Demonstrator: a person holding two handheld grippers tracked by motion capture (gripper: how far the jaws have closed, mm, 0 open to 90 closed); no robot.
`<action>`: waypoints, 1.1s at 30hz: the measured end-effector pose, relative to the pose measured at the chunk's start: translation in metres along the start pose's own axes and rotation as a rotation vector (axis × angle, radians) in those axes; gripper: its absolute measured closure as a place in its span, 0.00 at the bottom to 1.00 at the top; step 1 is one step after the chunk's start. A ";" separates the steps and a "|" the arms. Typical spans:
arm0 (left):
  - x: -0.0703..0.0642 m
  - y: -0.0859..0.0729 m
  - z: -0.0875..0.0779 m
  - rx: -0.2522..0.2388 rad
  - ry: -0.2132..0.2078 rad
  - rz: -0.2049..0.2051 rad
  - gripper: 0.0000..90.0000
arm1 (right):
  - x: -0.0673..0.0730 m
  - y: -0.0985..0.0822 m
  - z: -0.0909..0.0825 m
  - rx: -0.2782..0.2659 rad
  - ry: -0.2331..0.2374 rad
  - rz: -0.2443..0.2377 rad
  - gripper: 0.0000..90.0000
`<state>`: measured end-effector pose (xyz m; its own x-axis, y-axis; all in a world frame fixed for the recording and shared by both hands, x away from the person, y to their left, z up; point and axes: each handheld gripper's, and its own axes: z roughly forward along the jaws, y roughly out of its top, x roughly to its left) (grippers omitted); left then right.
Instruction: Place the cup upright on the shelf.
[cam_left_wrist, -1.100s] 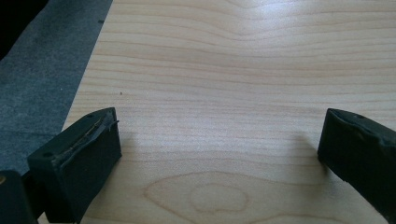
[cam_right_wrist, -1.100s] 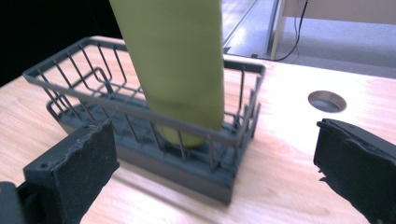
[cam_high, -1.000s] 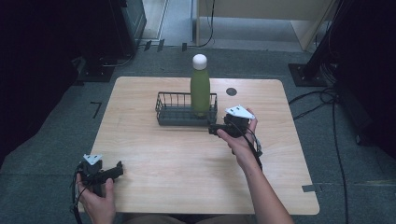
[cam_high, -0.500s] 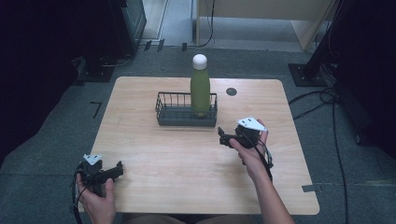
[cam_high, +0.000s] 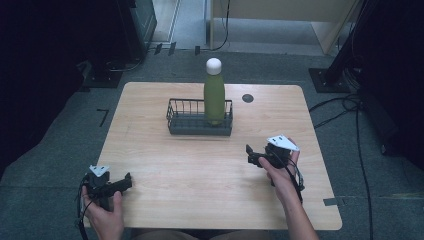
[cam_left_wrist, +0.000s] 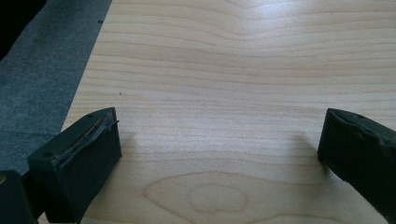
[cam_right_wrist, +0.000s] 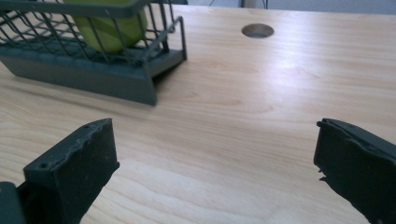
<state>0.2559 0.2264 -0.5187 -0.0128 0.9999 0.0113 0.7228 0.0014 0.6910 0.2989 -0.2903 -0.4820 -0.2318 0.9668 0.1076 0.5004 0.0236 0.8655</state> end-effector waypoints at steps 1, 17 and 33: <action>0.000 0.000 0.000 0.000 0.000 0.000 0.00 | -0.003 -0.002 -0.001 0.002 -0.005 0.002 0.00; -0.002 0.000 0.000 -0.001 0.000 0.000 0.00 | -0.045 -0.037 -0.025 0.051 -0.086 0.054 0.00; -0.002 0.000 0.000 0.000 0.000 0.001 0.00 | -0.076 -0.069 -0.052 0.173 -0.176 0.025 0.00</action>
<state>0.2561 0.2242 -0.5188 -0.0118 0.9999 0.0120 0.7226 0.0002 0.6913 0.2388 -0.3787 -0.5248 -0.0762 0.9967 0.0277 0.6427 0.0279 0.7656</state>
